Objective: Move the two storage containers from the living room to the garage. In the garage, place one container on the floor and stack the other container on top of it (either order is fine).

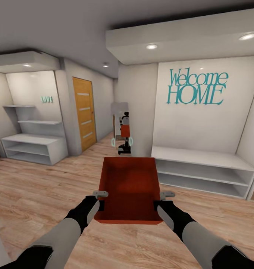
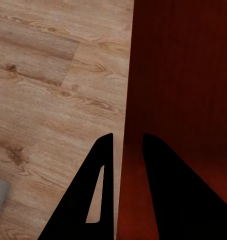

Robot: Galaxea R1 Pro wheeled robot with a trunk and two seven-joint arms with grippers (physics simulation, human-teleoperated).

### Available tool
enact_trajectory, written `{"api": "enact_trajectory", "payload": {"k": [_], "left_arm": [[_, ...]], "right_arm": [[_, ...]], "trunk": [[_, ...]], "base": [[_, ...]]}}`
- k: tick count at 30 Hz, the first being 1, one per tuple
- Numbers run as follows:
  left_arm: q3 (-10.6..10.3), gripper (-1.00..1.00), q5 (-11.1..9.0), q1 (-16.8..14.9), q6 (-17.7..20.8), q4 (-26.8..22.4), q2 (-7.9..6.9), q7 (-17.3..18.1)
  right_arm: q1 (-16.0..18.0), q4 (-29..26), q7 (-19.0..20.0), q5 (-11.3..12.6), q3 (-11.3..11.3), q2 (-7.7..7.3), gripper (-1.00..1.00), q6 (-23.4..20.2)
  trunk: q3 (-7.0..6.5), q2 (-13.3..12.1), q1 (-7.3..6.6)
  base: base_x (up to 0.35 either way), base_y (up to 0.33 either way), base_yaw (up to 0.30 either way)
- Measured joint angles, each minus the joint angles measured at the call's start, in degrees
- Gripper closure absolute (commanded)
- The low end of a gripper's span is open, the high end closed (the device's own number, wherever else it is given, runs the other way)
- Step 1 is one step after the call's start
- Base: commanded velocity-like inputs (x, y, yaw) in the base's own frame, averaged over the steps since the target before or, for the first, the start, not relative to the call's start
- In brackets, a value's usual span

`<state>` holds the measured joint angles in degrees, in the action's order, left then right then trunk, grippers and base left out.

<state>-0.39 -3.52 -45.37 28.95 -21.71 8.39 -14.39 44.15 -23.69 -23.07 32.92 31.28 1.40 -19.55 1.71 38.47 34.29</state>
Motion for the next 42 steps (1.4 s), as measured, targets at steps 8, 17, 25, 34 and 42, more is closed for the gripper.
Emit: {"api": "enact_trajectory", "payload": {"k": [8,17,25,34,42], "left_arm": [[0.00,1.00,0.00,0.00,0.00,0.02,0.00,0.01],[0.00,1.00,0.01,0.00,0.00,0.02,0.00,0.01],[0.01,1.00,0.00,0.01,0.02,0.00,0.00,0.00],[0.00,1.00,-0.01,0.00,0.02,-0.01,-0.01,0.00],[0.01,1.00,-0.01,0.00,0.02,-0.01,0.00,0.00]], "right_arm": [[0.00,0.00,0.00,0.01,0.01,0.00,1.00,-0.01],[0.00,0.00,0.00,0.01,0.01,0.00,1.00,-0.01],[0.00,0.02,0.05,-0.06,-0.05,0.01,1.00,-0.01],[0.00,0.02,0.04,-0.10,-0.11,0.02,1.00,-0.02],[0.00,0.02,0.06,-0.11,-0.11,0.02,1.00,-0.02]], "trunk": [[0.14,0.00,0.00],[0.74,0.00,0.00],[1.02,0.00,0.00],[1.22,0.00,0.00],[1.39,0.00,0.00]], "base": [[0.322,0.000,0.005],[0.322,0.000,0.005],[0.322,0.000,0.153],[0.322,0.000,0.258],[0.322,0.000,0.264]]}}
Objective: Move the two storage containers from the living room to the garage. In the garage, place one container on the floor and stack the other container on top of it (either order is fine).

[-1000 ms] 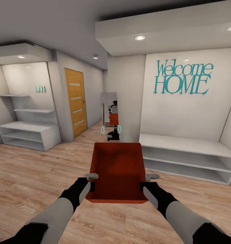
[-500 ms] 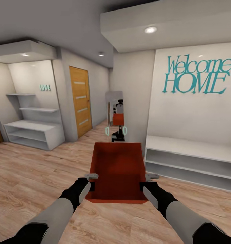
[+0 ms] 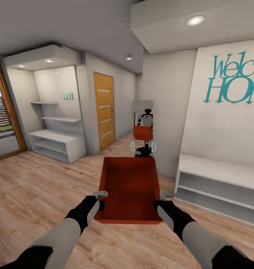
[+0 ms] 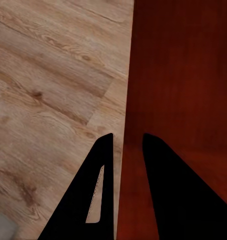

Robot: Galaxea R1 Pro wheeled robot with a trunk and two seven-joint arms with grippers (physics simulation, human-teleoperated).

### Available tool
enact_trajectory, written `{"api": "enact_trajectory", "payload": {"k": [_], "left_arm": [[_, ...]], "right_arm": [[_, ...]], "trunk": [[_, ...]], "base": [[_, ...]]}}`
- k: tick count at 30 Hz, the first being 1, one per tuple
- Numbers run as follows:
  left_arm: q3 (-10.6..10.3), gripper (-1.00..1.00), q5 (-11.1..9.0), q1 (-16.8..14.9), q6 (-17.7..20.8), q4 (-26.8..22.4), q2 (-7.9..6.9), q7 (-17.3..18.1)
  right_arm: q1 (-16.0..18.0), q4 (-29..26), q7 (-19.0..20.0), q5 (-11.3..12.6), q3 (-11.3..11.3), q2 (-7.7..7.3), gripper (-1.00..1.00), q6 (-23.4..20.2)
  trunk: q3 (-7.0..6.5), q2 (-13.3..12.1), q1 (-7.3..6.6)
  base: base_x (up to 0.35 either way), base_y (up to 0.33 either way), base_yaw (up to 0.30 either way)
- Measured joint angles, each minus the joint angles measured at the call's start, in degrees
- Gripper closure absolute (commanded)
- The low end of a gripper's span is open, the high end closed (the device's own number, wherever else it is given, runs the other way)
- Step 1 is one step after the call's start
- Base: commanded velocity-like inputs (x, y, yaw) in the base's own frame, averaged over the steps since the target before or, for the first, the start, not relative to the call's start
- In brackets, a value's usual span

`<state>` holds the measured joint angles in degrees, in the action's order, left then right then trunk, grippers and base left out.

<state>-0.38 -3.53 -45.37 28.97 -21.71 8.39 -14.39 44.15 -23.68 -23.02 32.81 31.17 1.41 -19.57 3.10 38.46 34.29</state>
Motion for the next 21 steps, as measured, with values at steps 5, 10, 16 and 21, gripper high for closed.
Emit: {"api": "enact_trajectory", "payload": {"k": [5,10,16,21], "left_arm": [[0.00,1.00,0.00,0.00,-0.02,0.02,0.01,-0.01],[0.00,1.00,0.01,-0.01,-0.03,0.01,0.01,0.00],[0.00,1.00,0.01,-0.01,-0.02,0.01,0.01,0.00],[0.00,1.00,0.01,-0.01,-0.03,0.02,0.01,0.01]], "right_arm": [[0.00,-0.01,-0.02,0.04,0.07,-0.01,1.00,0.01],[-0.01,-0.02,-0.04,0.08,0.07,-0.02,1.00,0.01],[-0.01,-0.02,-0.04,0.08,0.07,-0.02,1.00,0.01],[-0.01,-0.02,-0.03,0.05,0.05,-0.02,1.00,0.00]], "trunk": [[0.09,0.00,0.00],[0.10,0.00,0.00],[0.10,0.00,0.00],[0.10,0.00,0.00]], "base": [[0.322,0.000,0.172],[0.322,0.000,0.013],[0.322,0.000,0.001],[0.322,0.000,0.000]]}}
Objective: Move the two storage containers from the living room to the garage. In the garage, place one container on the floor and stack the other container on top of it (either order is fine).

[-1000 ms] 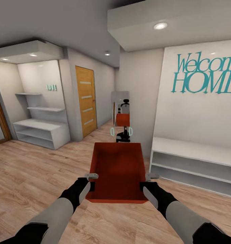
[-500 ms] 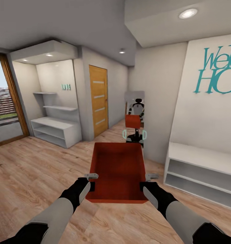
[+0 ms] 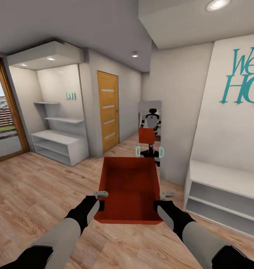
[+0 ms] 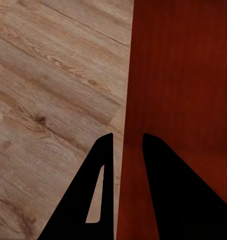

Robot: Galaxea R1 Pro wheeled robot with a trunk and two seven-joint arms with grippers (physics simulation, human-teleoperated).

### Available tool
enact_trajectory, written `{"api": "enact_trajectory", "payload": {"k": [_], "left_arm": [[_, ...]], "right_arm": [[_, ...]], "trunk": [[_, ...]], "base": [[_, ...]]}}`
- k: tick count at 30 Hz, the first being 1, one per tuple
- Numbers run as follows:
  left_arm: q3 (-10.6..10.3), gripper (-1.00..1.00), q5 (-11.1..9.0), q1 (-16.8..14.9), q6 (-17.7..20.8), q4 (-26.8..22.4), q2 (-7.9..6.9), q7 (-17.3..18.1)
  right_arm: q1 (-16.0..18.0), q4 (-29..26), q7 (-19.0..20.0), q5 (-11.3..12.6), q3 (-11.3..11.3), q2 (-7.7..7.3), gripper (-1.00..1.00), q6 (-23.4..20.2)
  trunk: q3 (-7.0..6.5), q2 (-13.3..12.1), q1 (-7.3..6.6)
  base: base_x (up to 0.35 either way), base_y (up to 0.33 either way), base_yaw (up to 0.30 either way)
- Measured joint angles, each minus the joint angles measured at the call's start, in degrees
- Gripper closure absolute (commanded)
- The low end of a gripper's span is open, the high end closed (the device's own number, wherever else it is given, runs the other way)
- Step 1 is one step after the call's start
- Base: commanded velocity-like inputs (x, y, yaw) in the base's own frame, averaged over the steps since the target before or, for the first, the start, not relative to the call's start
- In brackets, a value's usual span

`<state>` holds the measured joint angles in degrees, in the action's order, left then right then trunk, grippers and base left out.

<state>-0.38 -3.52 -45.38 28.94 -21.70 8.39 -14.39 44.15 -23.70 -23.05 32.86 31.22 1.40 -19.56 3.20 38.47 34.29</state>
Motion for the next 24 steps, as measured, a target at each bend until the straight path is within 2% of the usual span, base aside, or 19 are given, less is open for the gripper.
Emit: {"api": "enact_trajectory", "payload": {"k": [6,24], "left_arm": [[-0.01,1.00,-0.01,0.00,0.01,-0.02,-0.01,-0.01],[-0.02,1.00,-0.04,0.00,-0.05,0.02,-0.02,0.00]], "right_arm": [[0.00,0.00,-0.03,0.02,-0.02,0.02,1.00,0.01],[0.01,0.01,-0.03,-0.13,-0.18,0.06,1.00,-0.01]], "trunk": [[0.00,0.00,0.00],[0.00,0.00,0.00]], "base": [[0.322,0.000,0.019],[0.322,0.000,0.260]]}}
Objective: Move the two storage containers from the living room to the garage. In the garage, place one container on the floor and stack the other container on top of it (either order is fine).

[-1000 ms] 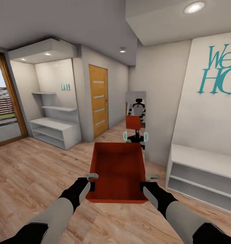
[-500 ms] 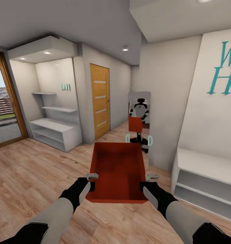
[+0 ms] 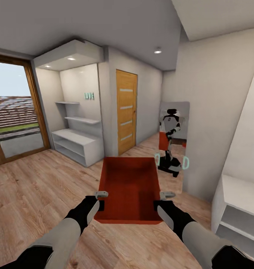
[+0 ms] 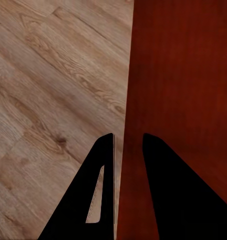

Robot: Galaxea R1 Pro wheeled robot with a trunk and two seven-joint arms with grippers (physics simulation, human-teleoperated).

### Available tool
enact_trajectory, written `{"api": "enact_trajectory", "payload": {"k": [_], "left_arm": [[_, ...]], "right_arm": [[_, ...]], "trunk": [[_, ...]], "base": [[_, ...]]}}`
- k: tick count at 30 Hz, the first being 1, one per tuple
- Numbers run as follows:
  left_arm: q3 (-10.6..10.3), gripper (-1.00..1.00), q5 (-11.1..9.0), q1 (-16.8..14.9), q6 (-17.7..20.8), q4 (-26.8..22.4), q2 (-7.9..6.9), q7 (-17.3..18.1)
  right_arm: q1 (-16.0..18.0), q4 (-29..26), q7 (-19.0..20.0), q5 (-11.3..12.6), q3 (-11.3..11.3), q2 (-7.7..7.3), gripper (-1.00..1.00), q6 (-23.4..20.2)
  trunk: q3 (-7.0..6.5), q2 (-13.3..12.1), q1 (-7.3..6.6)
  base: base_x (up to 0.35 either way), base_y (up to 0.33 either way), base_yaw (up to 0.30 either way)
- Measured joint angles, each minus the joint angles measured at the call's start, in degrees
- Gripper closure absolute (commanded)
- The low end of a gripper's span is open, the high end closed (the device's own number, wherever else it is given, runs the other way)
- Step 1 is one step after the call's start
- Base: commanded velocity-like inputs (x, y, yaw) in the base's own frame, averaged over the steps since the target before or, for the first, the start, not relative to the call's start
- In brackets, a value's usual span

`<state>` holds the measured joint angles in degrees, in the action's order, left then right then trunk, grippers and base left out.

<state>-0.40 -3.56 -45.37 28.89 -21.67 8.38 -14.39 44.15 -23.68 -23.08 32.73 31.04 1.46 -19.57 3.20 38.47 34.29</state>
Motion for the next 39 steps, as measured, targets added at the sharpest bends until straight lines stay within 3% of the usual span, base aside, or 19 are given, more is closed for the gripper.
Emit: {"api": "enact_trajectory", "payload": {"k": [39], "left_arm": [[0.04,1.00,0.06,0.00,-0.03,0.04,0.01,0.04]], "right_arm": [[0.00,-0.01,0.00,0.13,0.23,-0.06,1.00,0.02]], "trunk": [[0.00,0.00,0.00]], "base": [[0.322,0.000,0.019]]}}
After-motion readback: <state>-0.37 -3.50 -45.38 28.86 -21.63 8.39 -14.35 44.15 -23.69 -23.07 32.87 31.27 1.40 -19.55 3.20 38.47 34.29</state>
